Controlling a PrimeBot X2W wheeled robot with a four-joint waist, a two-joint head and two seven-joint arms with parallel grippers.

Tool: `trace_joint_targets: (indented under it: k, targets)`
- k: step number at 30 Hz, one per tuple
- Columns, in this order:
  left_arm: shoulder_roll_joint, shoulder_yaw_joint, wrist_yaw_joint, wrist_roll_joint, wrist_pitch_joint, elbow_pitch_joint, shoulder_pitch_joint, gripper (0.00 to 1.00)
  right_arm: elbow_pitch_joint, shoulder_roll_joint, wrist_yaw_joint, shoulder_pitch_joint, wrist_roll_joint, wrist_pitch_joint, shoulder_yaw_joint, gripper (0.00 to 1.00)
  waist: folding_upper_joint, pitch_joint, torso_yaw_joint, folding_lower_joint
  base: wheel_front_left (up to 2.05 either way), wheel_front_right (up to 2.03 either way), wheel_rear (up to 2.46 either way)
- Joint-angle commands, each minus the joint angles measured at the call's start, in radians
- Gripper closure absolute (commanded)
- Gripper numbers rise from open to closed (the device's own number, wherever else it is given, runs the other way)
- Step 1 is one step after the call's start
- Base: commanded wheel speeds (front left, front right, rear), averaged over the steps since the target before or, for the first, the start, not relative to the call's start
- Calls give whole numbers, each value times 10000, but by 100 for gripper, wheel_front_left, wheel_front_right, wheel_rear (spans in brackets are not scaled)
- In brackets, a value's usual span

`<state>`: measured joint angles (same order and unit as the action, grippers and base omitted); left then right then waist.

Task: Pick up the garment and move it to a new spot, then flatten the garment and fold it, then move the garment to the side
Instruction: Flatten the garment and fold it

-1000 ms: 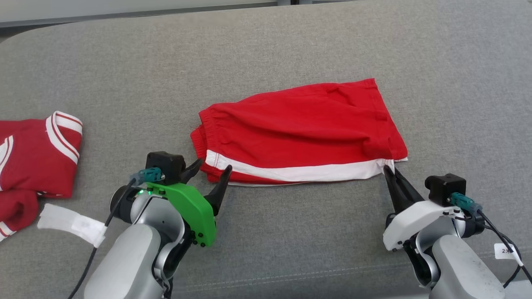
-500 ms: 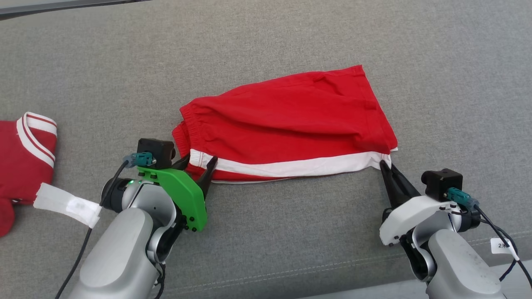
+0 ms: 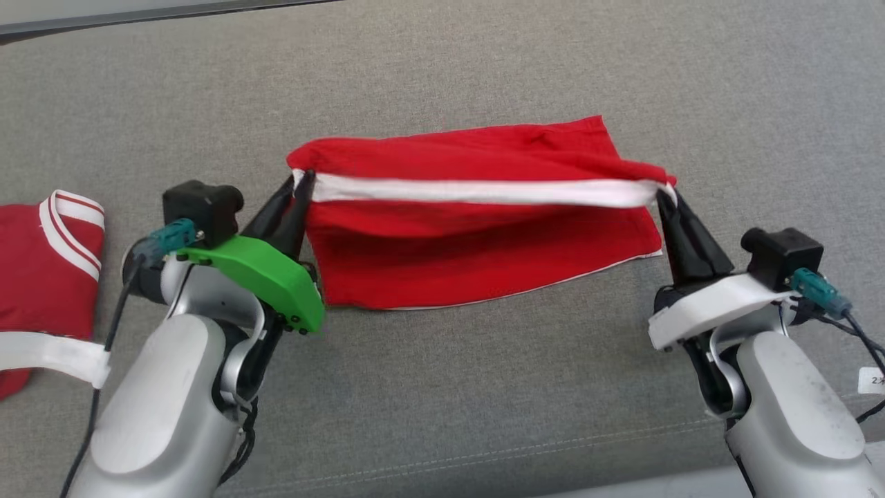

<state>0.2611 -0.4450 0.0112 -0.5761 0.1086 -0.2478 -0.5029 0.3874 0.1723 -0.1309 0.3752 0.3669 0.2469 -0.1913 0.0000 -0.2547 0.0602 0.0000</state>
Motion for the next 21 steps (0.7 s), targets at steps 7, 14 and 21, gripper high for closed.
trace_joint_targets:
  k: [7,14,21]
  targets:
    - [483,554,-517,106,116,1784,-428,100,-1667,337,5,686,-312,-278,468,100,0,340,-58,0,0,0,0]
    - [1045,857,-693,180,1036,3086,-1485,100,-3136,695,3,2077,-649,-968,674,100,0,742,-152,0,0,0,0]
    - [1202,945,-866,34,1623,3586,-1850,100,-3961,810,3,2718,-859,-1447,642,100,0,1126,-224,0,0,0,0]
